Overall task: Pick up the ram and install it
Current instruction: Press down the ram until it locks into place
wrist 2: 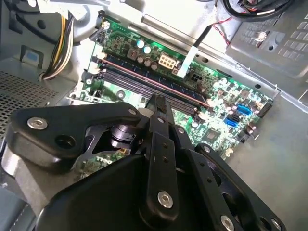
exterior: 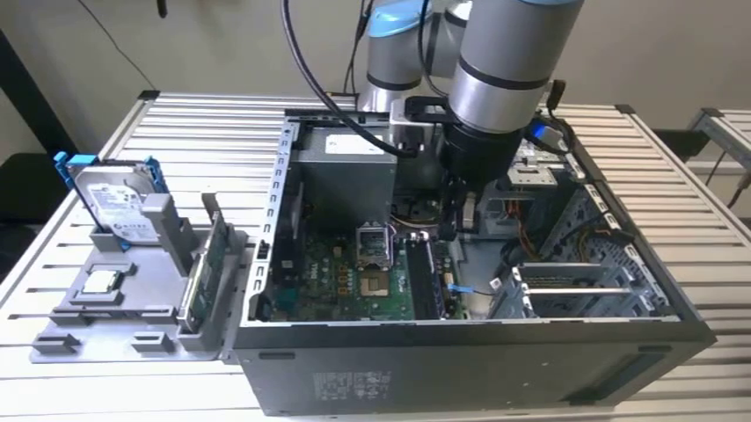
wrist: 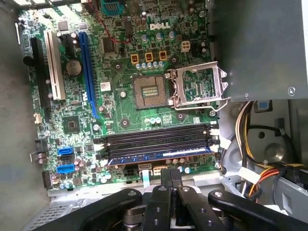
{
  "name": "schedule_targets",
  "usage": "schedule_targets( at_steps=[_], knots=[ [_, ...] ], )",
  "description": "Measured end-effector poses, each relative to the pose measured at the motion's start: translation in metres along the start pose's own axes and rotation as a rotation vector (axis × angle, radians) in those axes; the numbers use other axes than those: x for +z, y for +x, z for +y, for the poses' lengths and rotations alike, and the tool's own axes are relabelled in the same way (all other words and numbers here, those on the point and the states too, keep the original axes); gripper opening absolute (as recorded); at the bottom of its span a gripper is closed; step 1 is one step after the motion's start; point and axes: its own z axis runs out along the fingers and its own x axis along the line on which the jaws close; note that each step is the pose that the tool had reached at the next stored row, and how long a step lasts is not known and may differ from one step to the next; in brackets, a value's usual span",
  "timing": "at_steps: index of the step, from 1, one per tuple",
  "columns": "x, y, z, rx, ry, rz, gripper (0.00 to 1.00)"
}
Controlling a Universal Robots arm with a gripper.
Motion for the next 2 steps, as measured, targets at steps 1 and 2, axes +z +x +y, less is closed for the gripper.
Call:
schedule_targets(
  at_steps=[1, 2],
  knots=[
    [0.0, 0.0, 0.0, 0.0, 0.0, -0.0001, 0.11],
    [-0.0001, 0.0, 0.0, 0.0, 0.0, 0.0, 0.11]
  ],
)
